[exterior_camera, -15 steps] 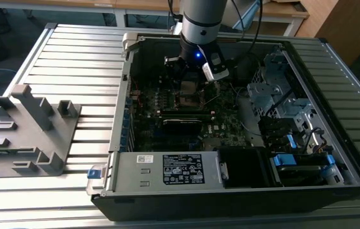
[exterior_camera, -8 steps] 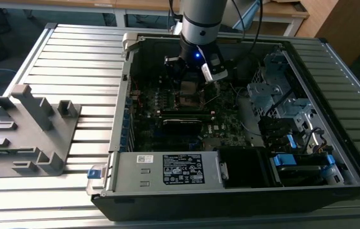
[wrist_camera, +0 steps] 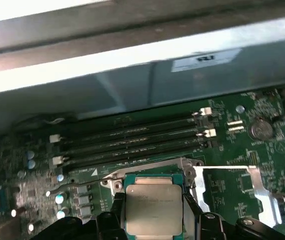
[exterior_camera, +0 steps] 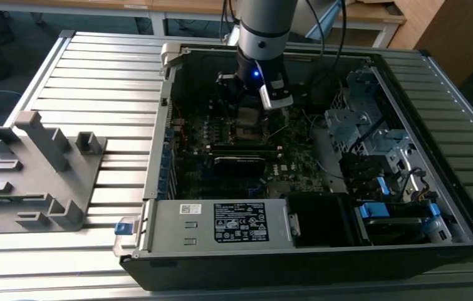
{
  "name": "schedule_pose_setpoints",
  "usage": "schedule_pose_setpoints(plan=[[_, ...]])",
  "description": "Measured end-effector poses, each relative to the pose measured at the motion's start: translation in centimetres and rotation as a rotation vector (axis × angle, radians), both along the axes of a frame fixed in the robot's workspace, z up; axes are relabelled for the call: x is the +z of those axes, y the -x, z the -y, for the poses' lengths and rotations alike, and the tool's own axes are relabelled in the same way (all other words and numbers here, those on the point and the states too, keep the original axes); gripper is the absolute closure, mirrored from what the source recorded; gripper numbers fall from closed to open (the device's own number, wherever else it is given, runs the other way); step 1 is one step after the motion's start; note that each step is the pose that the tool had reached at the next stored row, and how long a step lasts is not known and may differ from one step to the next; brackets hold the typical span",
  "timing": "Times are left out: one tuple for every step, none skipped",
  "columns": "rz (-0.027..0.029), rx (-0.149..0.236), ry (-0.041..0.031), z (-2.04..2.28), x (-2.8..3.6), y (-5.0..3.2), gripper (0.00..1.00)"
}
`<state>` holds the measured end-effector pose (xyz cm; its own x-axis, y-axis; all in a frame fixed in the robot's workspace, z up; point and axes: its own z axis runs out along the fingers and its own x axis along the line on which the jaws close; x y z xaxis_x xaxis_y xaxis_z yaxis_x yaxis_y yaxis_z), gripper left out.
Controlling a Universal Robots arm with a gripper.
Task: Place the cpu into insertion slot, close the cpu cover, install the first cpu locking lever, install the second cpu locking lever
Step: 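Place the cpu into insertion slot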
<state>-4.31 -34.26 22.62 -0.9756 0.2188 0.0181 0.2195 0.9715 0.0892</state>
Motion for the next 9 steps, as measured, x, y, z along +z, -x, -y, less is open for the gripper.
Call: schedule_pose_setpoints(plan=[[0.0000, -0.018, 0.0000, 0.00, -0.03, 0.00, 0.46], [0.0000, -0.036, -0.0001, 0.00, -0.05, 0.00, 0.46], [0.0000, -0.054, -0.0001, 0.00, -0.08, 0.00, 0.46], [0.0000, -0.072, -0.0001, 0.00, -0.10, 0.00, 0.46], [0.0000, -0.092, -0.0001, 0.00, -0.13, 0.00, 0.46], [0.0001, -0.110, -0.0001, 0.00, -0.15, 0.00, 0.46], [0.0001, -0.128, -0.0001, 0.00, -0.18, 0.00, 0.46], [0.0001, -0.146, -0.0001, 0.00, -0.20, 0.00, 0.46], [0.0001, -0.164, -0.0002, 0.00, -0.23, 0.00, 0.46]])
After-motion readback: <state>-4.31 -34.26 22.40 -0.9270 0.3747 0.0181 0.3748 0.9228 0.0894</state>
